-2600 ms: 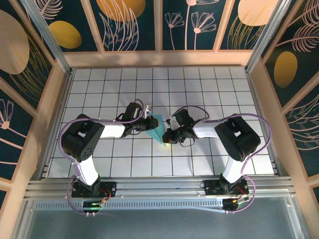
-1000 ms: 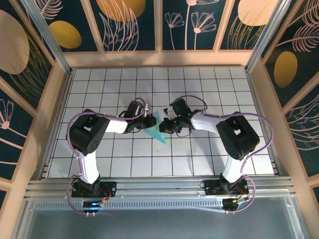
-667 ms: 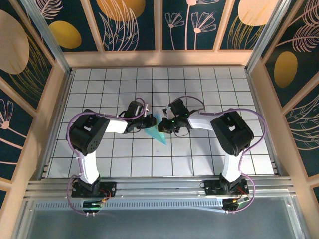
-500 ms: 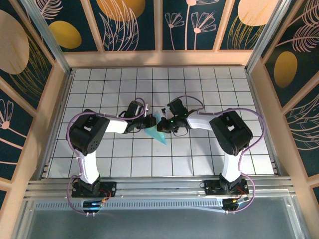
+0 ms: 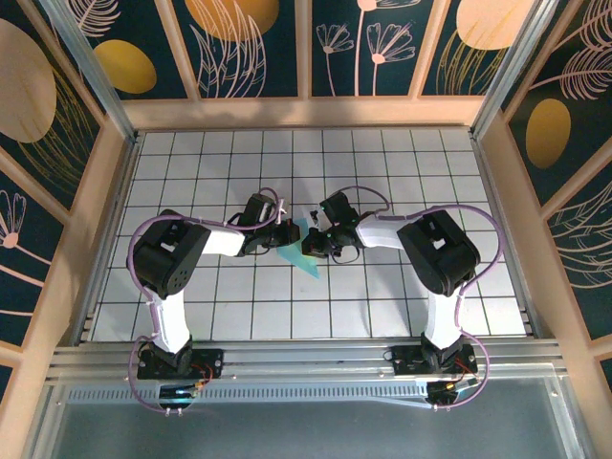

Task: Fold a paper plane with a square sheet of paper (fold left side to right side)
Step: Fourth fold the wing at the center of the table.

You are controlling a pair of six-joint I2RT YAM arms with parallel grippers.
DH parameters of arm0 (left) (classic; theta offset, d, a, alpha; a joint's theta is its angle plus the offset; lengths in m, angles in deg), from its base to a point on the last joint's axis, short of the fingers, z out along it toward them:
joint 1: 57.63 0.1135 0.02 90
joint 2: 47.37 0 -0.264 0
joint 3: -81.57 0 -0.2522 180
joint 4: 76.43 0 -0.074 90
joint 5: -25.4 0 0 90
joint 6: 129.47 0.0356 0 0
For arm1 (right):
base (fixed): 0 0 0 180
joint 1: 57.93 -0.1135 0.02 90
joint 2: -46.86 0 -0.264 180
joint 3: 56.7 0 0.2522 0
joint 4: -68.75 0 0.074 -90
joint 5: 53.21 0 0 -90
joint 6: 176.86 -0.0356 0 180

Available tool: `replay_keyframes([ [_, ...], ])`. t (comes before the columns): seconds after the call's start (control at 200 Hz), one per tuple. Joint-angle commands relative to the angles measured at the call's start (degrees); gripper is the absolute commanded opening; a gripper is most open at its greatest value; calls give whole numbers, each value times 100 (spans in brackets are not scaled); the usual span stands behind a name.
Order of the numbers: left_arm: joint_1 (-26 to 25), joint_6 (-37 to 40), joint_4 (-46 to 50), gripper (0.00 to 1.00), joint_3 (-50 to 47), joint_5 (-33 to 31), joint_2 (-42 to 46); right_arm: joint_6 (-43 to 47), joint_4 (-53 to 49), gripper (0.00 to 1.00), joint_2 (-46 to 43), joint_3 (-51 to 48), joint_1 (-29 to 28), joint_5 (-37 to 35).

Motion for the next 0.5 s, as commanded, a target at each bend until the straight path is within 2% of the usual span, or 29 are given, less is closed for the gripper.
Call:
replay_keyframes([
  [0.0, 62, 190, 466, 0, -44, -345, -211, 173, -382, 0, 82, -1, -47, -182],
  [0.49, 62, 263, 662, 0, 46, -558, -273, 281, -732, 0, -359, -537, -170, -200],
])
